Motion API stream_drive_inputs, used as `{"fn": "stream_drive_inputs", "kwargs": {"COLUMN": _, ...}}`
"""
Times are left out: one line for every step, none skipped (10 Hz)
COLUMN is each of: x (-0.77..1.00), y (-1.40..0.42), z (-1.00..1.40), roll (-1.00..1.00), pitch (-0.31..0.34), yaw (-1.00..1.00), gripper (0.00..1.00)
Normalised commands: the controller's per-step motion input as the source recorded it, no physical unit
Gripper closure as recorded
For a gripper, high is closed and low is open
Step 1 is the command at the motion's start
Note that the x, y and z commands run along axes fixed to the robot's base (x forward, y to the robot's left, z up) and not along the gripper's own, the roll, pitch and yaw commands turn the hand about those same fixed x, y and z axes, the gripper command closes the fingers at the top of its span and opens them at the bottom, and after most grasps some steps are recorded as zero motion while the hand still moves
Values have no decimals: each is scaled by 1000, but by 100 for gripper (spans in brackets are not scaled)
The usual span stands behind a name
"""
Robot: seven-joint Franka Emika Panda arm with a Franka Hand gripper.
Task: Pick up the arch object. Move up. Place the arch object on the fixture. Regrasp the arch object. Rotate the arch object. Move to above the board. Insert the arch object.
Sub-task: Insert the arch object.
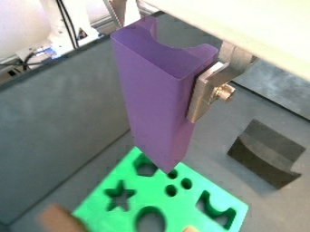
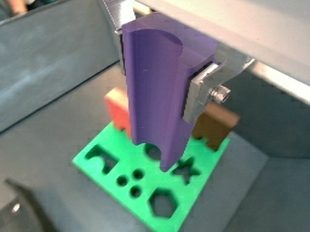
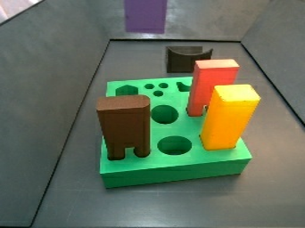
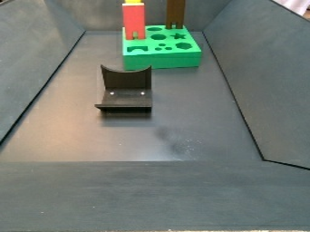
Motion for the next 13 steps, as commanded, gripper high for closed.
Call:
{"fn": "stream_drive_inputs", "kwargs": {"x": 886, "y": 560, "z": -737, "roll": -44, "pitch": 0, "yaw": 186, "gripper": 100}}
{"fn": "stream_drive_inputs", "kwargs": {"x": 923, "y": 494, "z": -763, "roll": -103, "pitch": 0, "yaw": 146, "gripper": 100}}
{"fn": "stream_drive_inputs", "kwargs": {"x": 823, "y": 400, "z": -760, "roll": -131, "pitch": -74, "yaw": 163, "gripper": 100}}
{"fn": "stream_drive_inputs", "kwargs": {"x": 380, "y": 220, "z": -449, "roll": 91, "pitch": -74, "yaw": 491, "gripper": 100}}
{"fn": "stream_drive_inputs", "kwargs": {"x": 371, "y": 166, "z": -354, "roll": 180, "pitch": -44, "yaw": 503, "gripper": 100}}
{"fn": "stream_drive_inputs", "kwargs": {"x": 451, "y": 111, "z": -403, "roll": 106, "pitch": -64, "yaw": 440, "gripper": 100}}
{"fn": "stream_drive_inputs", "kwargs": {"x": 509, "y": 0, "z": -569, "roll": 113, "pitch": -101, "yaw": 277, "gripper": 100}}
{"fn": "stream_drive_inputs", "kwargs": {"x": 543, "y": 0, "z": -560, "roll": 113, "pitch": -91, "yaw": 260, "gripper": 100}}
{"fn": "stream_drive_inputs", "kwargs": {"x": 657, "y": -111, "z": -720, "roll": 84, "pitch": -96, "yaw": 106, "gripper": 100}}
{"fn": "stream_drive_inputs", "kwargs": {"x": 617, "y": -86, "z": -606, "roll": 36, "pitch": -51, "yaw": -171, "gripper": 100}}
{"fn": "stream_drive_inputs", "kwargs": {"x": 680, "y": -57, "z": -423, "roll": 124, "pitch": 0, "yaw": -240, "gripper": 100}}
{"fn": "stream_drive_inputs", "kwargs": {"x": 734, "y": 0, "z": -340, "roll": 189, "pitch": 79, "yaw": -151, "gripper": 100}}
{"fn": "stream_drive_inputs", "kwargs": {"x": 537, "y": 0, "z": -189, "roll": 266, "pitch": 154, "yaw": -54, "gripper": 100}}
